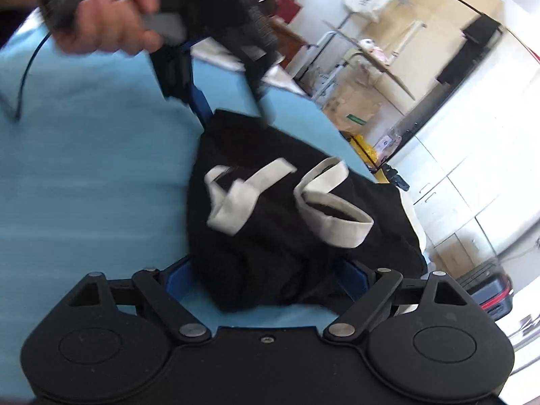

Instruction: Fold clothes

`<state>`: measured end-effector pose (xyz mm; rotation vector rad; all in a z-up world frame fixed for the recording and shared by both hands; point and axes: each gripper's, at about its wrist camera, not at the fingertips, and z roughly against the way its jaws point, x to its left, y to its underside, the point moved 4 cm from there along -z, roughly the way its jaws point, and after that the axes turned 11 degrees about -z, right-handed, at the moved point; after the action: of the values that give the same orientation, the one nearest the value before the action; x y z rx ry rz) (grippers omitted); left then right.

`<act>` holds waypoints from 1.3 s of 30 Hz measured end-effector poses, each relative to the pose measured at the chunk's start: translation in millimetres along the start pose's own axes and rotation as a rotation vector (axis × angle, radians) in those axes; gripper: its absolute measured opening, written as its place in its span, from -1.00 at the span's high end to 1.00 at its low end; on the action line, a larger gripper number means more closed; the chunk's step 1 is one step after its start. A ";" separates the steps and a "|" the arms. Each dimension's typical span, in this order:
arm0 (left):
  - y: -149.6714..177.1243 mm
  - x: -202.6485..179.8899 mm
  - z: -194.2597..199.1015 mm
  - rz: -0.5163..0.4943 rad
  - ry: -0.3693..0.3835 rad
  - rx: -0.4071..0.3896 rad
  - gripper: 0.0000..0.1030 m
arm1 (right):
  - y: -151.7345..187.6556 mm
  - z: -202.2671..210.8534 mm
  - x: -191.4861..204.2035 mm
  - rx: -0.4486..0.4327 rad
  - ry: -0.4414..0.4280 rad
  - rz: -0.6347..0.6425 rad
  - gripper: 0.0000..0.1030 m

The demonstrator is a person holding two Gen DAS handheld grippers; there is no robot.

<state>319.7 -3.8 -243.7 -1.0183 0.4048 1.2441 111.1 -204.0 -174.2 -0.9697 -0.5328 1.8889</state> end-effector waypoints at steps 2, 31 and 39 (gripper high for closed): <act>-1.4 -6.5 1.9 -0.018 0.035 -0.020 0.74 | -5.7 -13.5 0.4 -0.034 0.044 0.063 -0.87; 122.4 -42.5 126.3 0.057 -0.135 0.033 0.74 | -32.6 107.0 64.5 0.001 -0.266 -0.095 0.43; 107.8 -92.9 132.9 -0.228 -0.255 -0.017 0.33 | -35.0 120.0 30.2 -0.048 -0.493 -0.408 0.44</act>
<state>157.2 47.3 -149.2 -0.8799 0.0774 1.1536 25.3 -157.2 -90.6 -0.3709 -0.9886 1.7351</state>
